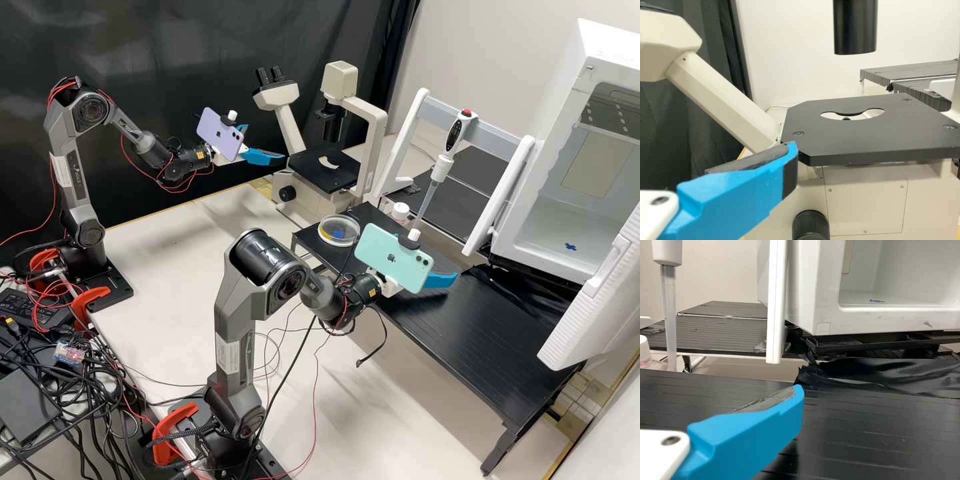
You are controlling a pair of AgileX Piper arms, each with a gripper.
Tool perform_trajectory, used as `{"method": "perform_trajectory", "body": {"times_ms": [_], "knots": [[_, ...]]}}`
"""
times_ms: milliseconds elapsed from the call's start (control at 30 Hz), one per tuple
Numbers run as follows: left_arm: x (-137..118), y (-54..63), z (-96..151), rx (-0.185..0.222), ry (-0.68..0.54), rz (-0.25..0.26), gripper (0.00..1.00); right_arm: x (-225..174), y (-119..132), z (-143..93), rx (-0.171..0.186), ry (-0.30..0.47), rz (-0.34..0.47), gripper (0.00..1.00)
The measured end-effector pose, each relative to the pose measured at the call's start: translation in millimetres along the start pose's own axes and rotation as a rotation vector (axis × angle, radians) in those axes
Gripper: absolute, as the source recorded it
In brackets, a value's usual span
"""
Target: Move the petri dish to the incubator
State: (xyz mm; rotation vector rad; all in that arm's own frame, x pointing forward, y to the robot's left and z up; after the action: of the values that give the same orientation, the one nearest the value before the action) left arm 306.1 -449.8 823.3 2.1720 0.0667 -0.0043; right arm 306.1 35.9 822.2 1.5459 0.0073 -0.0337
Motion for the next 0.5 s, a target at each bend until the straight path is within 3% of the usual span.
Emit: {"method": "perform_trajectory", "body": {"times_ms": [333, 500], "knots": [[0.0, 0.0, 0.0, 0.000, 0.000, 0.000, 1.00, -0.4, -0.4, 0.4, 0.000, -0.001, -0.001, 1.00], [0.0, 0.0, 0.0, 0.000, 0.000, 0.000, 1.00, -6.5, 0.4, -3.5, 0.023, 0.018, -0.008, 1.00]]}}
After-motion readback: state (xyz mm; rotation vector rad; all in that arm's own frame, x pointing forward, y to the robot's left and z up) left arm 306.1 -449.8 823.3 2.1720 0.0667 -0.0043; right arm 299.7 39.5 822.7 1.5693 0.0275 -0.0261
